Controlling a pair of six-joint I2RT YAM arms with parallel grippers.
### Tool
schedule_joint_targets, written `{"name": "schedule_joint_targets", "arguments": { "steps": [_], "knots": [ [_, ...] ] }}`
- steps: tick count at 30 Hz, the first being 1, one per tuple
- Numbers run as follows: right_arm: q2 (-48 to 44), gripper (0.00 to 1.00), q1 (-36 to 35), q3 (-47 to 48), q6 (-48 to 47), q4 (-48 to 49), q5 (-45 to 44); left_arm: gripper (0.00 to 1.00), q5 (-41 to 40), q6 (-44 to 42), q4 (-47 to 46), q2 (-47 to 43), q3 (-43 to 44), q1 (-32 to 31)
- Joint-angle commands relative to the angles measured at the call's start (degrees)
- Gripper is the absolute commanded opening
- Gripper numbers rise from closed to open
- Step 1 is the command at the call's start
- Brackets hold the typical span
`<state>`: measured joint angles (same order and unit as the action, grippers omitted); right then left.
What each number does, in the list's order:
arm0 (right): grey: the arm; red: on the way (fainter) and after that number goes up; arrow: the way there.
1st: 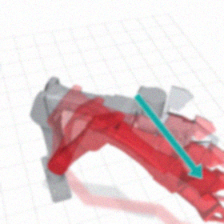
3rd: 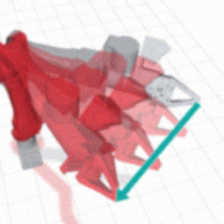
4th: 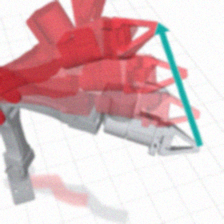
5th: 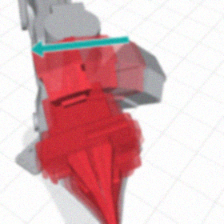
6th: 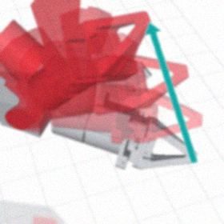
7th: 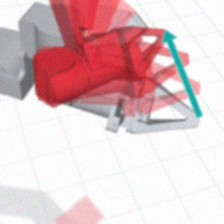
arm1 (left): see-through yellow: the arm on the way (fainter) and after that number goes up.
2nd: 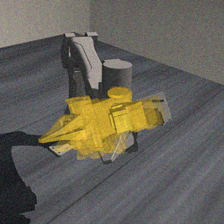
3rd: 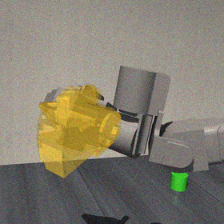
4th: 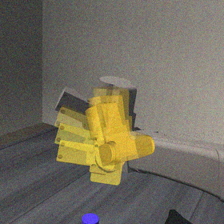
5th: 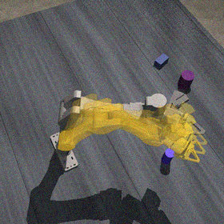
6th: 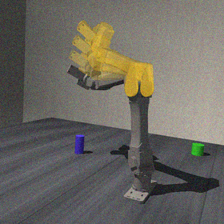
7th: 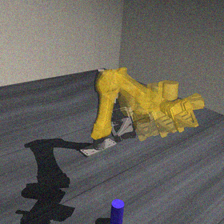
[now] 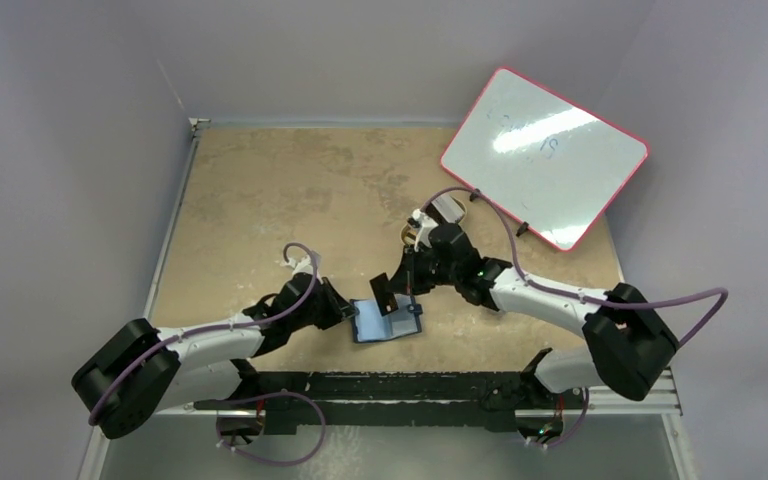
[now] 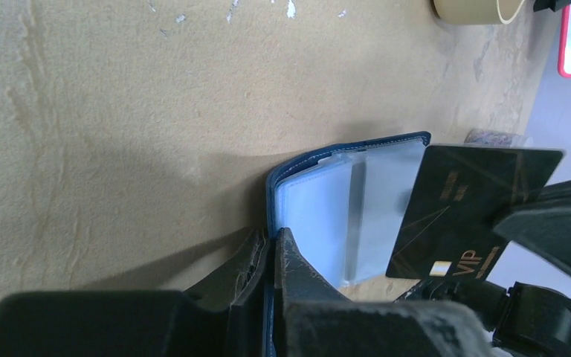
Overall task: Put the credit cards into the card holder
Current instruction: Insert the credit card into the card holder.
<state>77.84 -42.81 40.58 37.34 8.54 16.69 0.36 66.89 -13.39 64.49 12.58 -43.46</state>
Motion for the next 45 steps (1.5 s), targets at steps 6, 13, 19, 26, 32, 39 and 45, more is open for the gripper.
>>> {"name": "schedule_joint_targets", "arguments": {
  "steps": [6, 13, 19, 26, 32, 39, 45],
  "knots": [
    [-0.9, 0.00, -0.5, -6.2, 7.8, 9.5, 0.8, 0.00, -4.7, 0.8, 0.4, 0.2, -2.3, 0.2],
    [1.8, 0.00, -0.5, -10.0, 9.9, 13.9, 3.4, 0.00, -5.2, 1.1, -0.4, 1.6, -2.8, 0.2],
    [3.9, 0.00, -0.5, -11.8, 10.6, 16.1, 3.3, 0.00, -5.7, 1.6, -0.5, 1.6, -3.0, 0.2],
    [2.2, 0.00, -0.4, -12.5, 10.8, 14.5, 0.4, 0.00, -6.4, 1.9, 0.2, 1.4, -3.0, 0.2],
    [1.0, 0.00, -0.3, -12.5, 10.5, 13.5, -0.5, 0.00, -6.5, 2.2, -0.1, 1.6, -3.0, 0.2],
    [2.1, 0.00, 0.1, -12.8, 10.1, 13.8, -0.5, 0.00, -6.5, 2.3, -0.3, 1.9, -2.9, 0.2],
    [4.9, 0.00, 0.1, -13.4, 9.5, 17.0, 2.2, 0.01, -6.2, 2.3, -0.7, 2.1, -2.7, 0.2]
  ]
}}
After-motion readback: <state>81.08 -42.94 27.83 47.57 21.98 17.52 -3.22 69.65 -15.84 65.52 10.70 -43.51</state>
